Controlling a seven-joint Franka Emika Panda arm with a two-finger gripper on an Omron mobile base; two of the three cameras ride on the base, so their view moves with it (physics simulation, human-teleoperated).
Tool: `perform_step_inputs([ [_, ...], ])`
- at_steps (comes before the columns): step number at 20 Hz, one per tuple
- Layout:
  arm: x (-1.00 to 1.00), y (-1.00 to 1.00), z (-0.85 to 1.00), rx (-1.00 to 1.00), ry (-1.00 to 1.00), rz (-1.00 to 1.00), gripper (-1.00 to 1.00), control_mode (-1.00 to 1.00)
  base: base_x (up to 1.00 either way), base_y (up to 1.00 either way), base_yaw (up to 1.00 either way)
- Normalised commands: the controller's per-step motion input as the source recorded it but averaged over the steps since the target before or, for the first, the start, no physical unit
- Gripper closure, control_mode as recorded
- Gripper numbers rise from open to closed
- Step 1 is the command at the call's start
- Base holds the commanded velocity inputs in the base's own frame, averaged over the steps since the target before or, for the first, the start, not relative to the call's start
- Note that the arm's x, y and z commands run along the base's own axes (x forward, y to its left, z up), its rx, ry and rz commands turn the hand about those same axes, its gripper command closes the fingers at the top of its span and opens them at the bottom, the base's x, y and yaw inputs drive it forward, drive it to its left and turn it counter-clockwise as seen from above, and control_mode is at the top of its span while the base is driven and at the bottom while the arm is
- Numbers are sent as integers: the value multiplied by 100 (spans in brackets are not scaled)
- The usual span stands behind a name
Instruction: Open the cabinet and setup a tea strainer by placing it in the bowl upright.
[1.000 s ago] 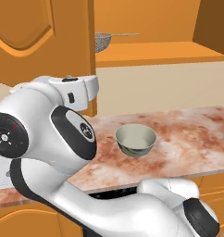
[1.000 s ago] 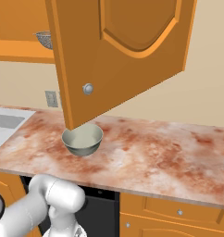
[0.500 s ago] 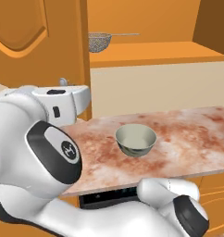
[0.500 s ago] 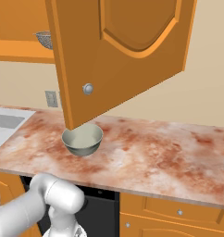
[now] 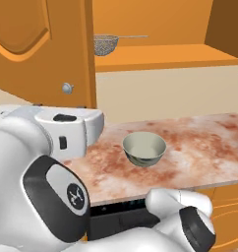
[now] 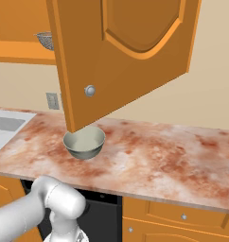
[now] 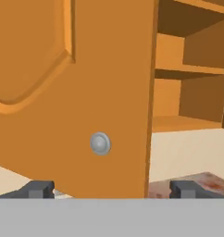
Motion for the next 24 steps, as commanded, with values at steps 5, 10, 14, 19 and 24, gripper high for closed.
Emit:
perform_step_inputs([
  [5, -59, -72, 0, 32, 0, 10, -100, -100, 0, 0, 0],
  [10, -16, -91, 0, 42, 0, 21, -100, -100, 0, 0, 0],
  [14, -23, -82, 0, 43, 0, 19, -100, -100, 0, 0, 0],
  [19, -12, -71, 0, 40, 8, 15, -100, -100, 0, 0, 0],
  [24, 0, -55, 0, 39, 10, 12, -100, -100, 0, 0, 0],
])
